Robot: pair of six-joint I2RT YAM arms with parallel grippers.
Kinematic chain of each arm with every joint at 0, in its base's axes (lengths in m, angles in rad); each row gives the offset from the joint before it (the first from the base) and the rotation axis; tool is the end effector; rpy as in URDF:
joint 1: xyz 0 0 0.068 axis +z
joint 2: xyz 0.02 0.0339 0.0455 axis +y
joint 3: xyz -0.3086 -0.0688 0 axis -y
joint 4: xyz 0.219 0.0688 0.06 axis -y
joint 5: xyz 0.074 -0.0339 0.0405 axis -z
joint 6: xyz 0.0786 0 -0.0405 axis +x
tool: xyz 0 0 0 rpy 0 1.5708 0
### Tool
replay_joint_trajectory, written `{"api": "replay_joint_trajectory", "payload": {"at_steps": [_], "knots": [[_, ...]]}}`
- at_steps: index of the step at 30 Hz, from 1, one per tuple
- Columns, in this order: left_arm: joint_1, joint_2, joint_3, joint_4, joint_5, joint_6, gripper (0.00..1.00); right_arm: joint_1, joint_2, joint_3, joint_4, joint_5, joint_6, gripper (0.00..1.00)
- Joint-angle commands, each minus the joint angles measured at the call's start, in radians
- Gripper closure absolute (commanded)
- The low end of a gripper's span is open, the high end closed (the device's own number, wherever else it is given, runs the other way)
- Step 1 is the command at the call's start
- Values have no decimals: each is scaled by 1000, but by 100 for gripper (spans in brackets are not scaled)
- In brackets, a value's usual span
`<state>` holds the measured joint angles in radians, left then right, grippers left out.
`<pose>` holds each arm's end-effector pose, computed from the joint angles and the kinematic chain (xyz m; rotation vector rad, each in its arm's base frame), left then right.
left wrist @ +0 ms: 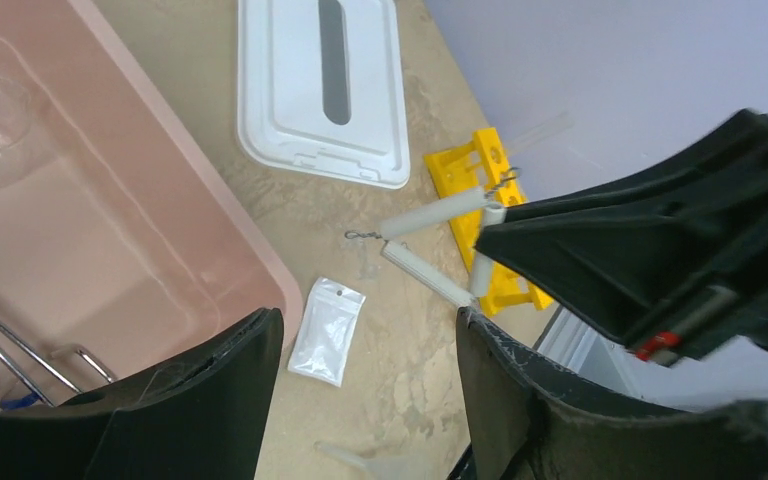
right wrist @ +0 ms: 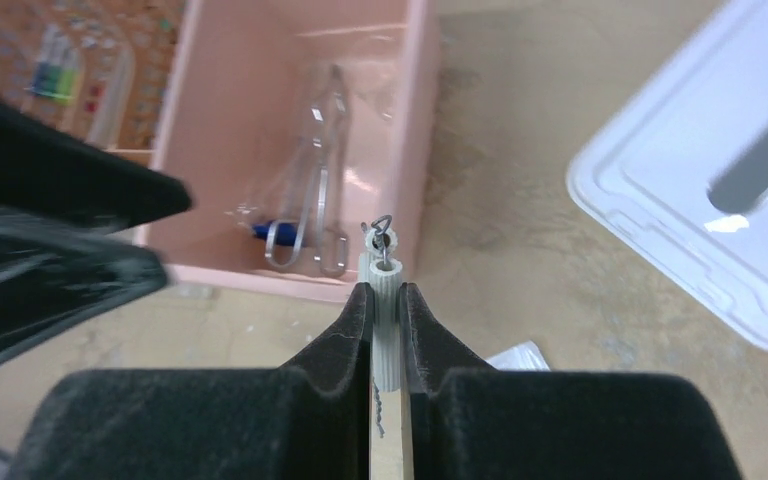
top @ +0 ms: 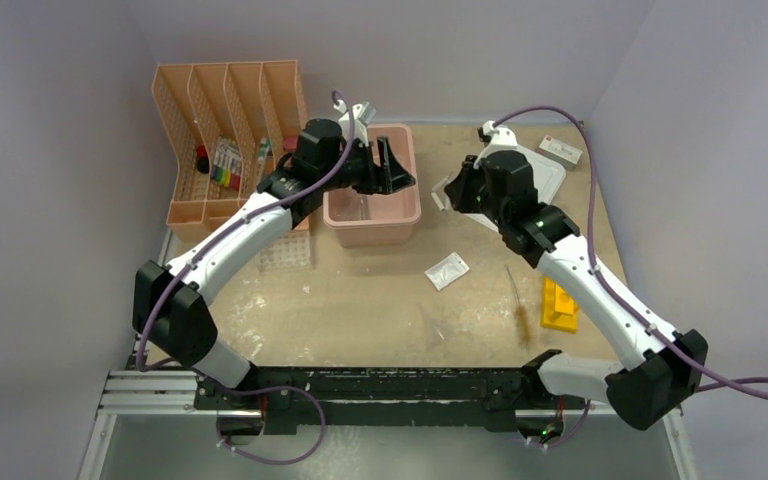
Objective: Organize the chemistry lab equipment
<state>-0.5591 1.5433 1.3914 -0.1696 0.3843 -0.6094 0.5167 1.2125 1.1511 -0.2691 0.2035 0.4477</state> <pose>0.3035 -0.2246 0.4017 0.2325 2.0270 -1.1314 0.2486 0.1230 0.4000 0.0735 1.9195 0.4612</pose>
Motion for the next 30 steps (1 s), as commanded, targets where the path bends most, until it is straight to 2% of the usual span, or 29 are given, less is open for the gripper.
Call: {"api": "replay_joint_trajectory", "payload": {"at_steps": [1, 6, 10, 17, 23, 30], "knots": [[7, -14, 21, 14, 39, 50, 36, 3, -23, 101, 98, -234, -98, 94], [13, -20, 9, -17, 159, 203, 40, 4, -9, 139, 120, -484, -148, 94], [15, -28, 38, -150, 281, 394, 43, 3, 4, 149, 109, -627, -194, 94], [35, -42, 88, -379, 486, 628, 44, 3, 15, 172, 66, -761, -242, 94], [74, -86, 85, -360, 536, 658, 42, 3, 30, 205, 20, -810, -261, 96], [109, -74, 112, -314, 723, 599, 43, 3, 62, 262, -31, -898, -280, 96]]}}
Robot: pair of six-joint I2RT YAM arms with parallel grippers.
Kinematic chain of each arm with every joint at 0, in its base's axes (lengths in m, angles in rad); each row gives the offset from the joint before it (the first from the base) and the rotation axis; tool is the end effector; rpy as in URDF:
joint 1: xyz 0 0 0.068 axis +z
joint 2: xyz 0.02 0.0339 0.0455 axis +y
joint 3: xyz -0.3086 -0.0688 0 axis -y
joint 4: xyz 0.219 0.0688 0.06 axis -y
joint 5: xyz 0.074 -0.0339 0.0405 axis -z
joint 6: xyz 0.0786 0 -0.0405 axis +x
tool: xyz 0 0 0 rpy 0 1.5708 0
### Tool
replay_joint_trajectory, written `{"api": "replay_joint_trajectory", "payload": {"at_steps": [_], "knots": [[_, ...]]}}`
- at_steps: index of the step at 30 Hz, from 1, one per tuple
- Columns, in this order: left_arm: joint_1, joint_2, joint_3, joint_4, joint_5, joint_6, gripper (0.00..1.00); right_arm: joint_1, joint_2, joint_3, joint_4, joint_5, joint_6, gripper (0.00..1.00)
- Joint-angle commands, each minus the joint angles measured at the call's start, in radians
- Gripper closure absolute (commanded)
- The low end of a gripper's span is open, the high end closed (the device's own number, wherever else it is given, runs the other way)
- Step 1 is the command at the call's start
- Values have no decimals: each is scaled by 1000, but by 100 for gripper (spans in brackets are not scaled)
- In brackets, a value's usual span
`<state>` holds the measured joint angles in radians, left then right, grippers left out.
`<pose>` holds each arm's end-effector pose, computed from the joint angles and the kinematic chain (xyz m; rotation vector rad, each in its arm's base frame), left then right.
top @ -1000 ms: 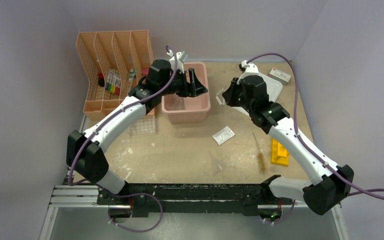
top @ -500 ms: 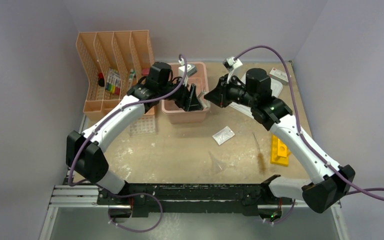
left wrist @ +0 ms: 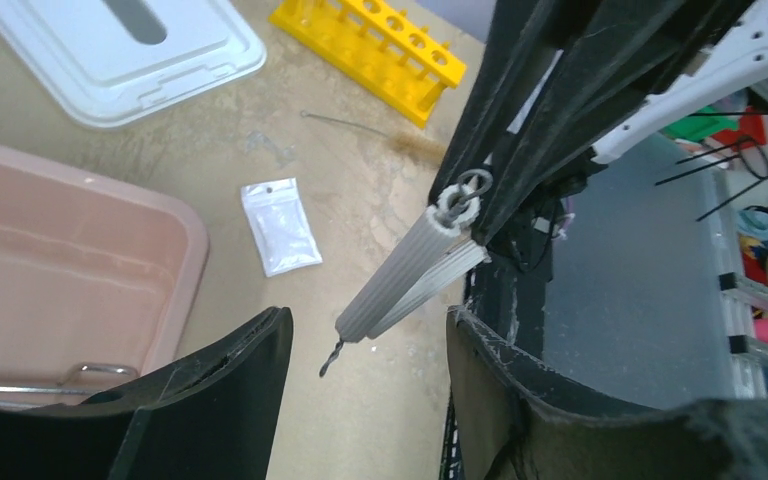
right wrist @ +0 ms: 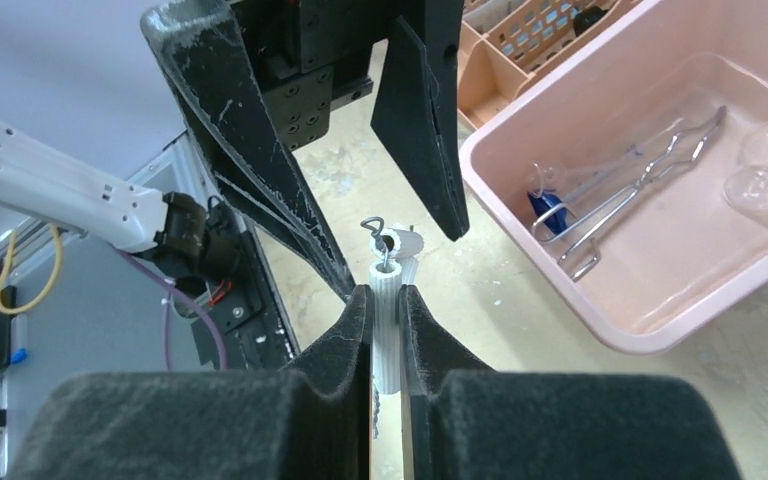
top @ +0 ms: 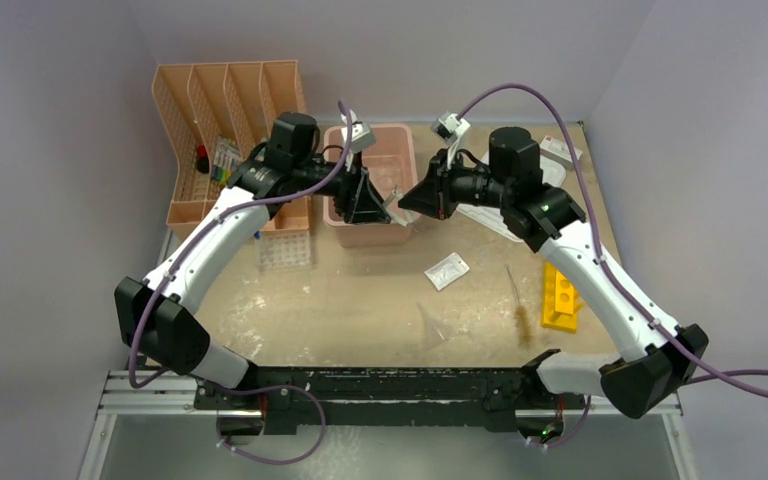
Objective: Organize the chemistry lab equipment
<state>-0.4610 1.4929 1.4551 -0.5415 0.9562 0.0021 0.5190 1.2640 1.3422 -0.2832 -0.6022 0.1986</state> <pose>0.2553 -0.1985 0.4075 1.0313 1.8666 -1.2888 0.2178 0.1757 0.4564 -0.7379 1.7088 1.0402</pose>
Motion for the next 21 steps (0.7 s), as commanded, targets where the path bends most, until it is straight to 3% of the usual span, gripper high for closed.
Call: {"api": "replay_joint_trajectory", "payload": {"at_steps": [1, 5, 7, 10, 13, 14, 19, 21], "knots": [[10, -18, 49, 78, 171, -39, 45, 2, 17, 77, -24, -96, -35, 96], [10, -23, 23, 206, 274, -159, 52, 1, 45, 101, -34, -126, -37, 96], [10, -40, -15, 348, 289, -252, 57, 1, 52, 110, -29, -129, -37, 96], [14, -57, -74, 512, 303, -379, 74, 1, 62, 121, -37, -137, -39, 96], [23, -49, -85, 525, 296, -394, 96, 1, 65, 128, -51, -106, -47, 94], [26, -44, -83, 523, 289, -397, 100, 1, 65, 130, -56, -72, -38, 91], [48, -19, -80, 488, 177, -388, 100, 2, 56, 136, -71, 93, -11, 54], [57, 1, -61, 422, 112, -348, 100, 2, 40, 122, -62, 198, 3, 46]]}}
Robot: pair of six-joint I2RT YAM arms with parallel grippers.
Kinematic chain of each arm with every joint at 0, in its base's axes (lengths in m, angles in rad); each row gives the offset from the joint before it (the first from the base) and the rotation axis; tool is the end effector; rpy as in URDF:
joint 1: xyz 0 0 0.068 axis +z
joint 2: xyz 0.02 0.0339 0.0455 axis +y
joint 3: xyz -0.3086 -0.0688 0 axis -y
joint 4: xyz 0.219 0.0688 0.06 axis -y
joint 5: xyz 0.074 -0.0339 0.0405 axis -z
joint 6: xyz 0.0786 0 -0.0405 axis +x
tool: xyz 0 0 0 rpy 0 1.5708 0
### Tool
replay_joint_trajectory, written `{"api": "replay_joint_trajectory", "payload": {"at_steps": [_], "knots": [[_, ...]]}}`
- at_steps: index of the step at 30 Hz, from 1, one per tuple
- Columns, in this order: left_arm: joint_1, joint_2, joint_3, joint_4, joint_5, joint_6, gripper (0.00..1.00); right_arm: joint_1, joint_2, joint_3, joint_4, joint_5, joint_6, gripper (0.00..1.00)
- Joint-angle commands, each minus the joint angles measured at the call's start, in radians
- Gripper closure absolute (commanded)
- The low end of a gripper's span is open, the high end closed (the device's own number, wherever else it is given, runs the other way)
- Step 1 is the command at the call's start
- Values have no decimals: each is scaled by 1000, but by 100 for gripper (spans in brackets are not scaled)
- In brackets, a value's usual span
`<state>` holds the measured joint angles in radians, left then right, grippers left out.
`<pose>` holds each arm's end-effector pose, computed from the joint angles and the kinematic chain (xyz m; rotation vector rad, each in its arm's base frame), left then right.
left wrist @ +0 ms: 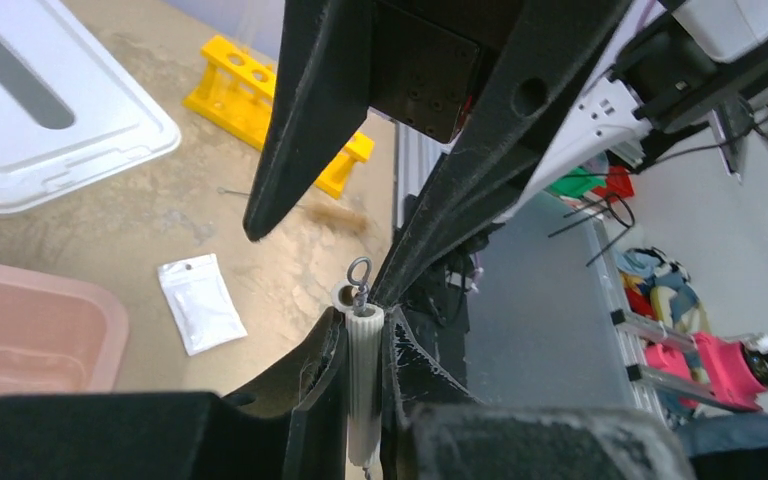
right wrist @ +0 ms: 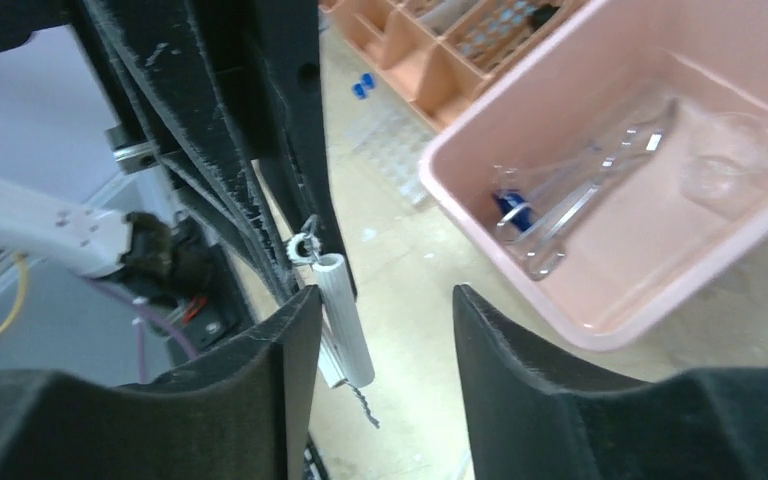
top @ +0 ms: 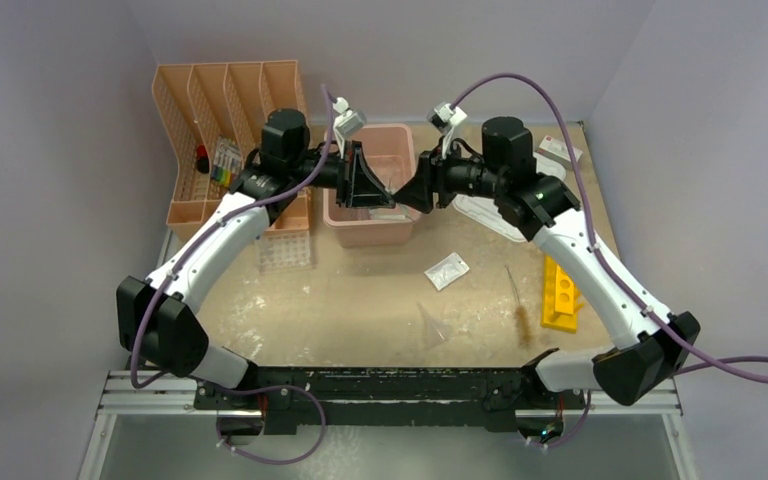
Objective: Organize the chemistry lab equipment
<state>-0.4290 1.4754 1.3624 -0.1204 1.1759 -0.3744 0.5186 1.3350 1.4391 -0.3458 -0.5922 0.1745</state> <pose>0.2575 -0.1976 0.4315 0.9575 1.7035 -1.5950 0.2342 0.1842 0.4627 -0.7481 1.7371 1.0173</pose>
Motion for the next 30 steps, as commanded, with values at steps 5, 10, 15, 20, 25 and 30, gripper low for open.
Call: {"api": "replay_joint_trajectory", "payload": {"at_steps": [5, 10, 15, 20, 25, 30], "knots": [[27, 88, 82, -149, -278, 96, 100, 0, -93, -32, 18, 532, 65, 40], [26, 157, 94, -153, -481, 31, 100, 0, -137, -81, 4, 788, 106, 38], [26, 263, 121, -115, -605, -89, 100, 0, -139, -103, -41, 835, 153, 38], [24, 366, 142, -108, -693, -142, 100, 0, -163, -152, -39, 826, 206, 38], [-3, 453, 146, -109, -737, -150, 100, 0, -175, -182, -45, 845, 233, 38], [-27, 526, 172, -96, -761, -155, 100, 0, -169, -201, -57, 874, 248, 38]]}}
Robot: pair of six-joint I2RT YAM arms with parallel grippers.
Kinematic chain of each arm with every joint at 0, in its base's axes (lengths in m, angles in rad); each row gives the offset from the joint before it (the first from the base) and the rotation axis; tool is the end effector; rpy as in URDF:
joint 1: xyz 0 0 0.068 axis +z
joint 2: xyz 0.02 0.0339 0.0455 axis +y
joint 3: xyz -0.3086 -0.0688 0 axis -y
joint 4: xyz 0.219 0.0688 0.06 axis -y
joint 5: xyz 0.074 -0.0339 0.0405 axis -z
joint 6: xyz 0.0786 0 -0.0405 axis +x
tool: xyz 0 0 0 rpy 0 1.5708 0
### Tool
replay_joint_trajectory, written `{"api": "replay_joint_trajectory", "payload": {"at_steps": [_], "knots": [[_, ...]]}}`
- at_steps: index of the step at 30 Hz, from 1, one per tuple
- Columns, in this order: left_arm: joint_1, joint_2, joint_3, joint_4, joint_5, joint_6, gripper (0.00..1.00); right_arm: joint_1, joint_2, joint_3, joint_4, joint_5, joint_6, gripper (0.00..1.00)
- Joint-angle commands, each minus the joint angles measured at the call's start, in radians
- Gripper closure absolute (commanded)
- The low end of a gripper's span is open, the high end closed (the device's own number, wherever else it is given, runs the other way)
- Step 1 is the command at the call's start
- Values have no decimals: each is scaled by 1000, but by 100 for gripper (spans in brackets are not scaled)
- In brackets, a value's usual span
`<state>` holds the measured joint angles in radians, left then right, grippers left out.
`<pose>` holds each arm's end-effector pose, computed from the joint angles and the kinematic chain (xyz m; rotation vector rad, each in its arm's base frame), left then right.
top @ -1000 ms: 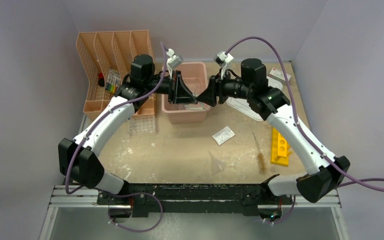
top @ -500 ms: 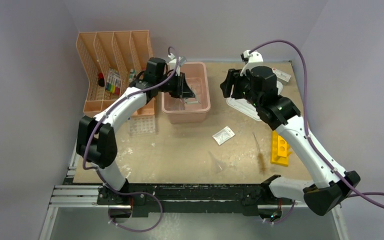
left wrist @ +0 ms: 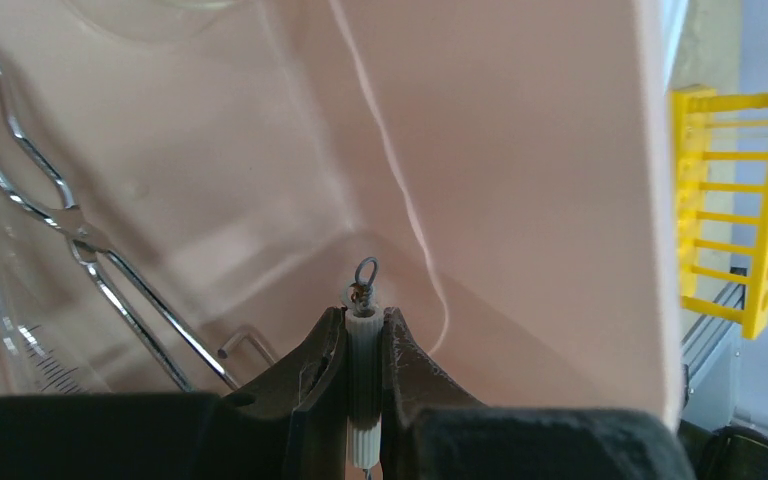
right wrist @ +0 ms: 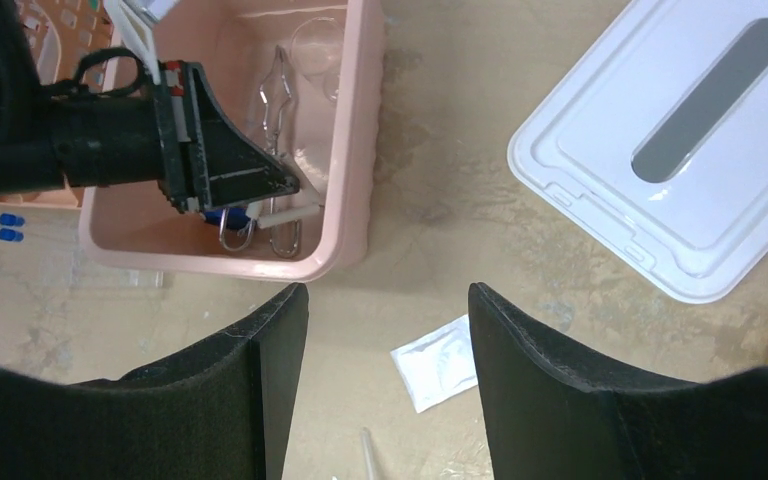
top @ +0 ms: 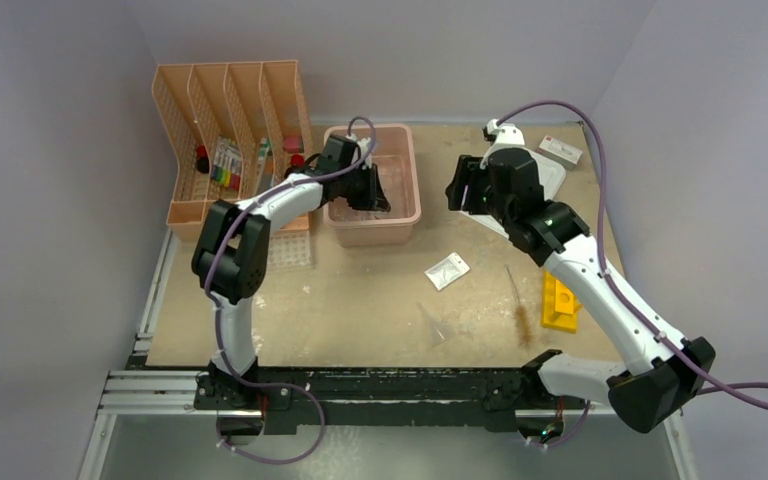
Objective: Organize the chemistry lab equipment
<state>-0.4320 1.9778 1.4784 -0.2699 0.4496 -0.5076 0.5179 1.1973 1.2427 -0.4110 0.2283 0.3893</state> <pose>0.4099 -0.2266 0.2440 0.1445 2.4560 -0.9689 0.2382 0.1153 0.4169 0.0280 1.9455 0.3849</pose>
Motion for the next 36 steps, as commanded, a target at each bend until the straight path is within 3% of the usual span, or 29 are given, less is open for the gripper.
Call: {"api": "replay_joint_trajectory", "payload": {"at_steps": [1, 5, 12, 19, 25, 30, 36], "knots": [[-27, 30, 55, 64, -32, -21, 100, 1, -29, -10, 6, 59, 40, 38], [-36, 58, 59, 85, -27, -19, 94, 1, -22, -34, -2, 65, 70, 38], [-36, 98, 71, 44, -117, -12, 74, 1, -13, -74, -27, 107, 39, 37], [-36, 43, 91, -38, -240, 17, 57, -5, 32, -107, -227, 239, 142, 37], [-36, -35, 130, -117, -301, 46, 52, -90, 69, -183, -360, 217, 303, 35], [-36, -114, 128, -126, -400, 62, 48, -148, 131, -245, -386, 181, 298, 23], [-35, -215, 93, -113, -507, 61, 47, -154, 262, -250, -423, 185, 278, 19]]}}
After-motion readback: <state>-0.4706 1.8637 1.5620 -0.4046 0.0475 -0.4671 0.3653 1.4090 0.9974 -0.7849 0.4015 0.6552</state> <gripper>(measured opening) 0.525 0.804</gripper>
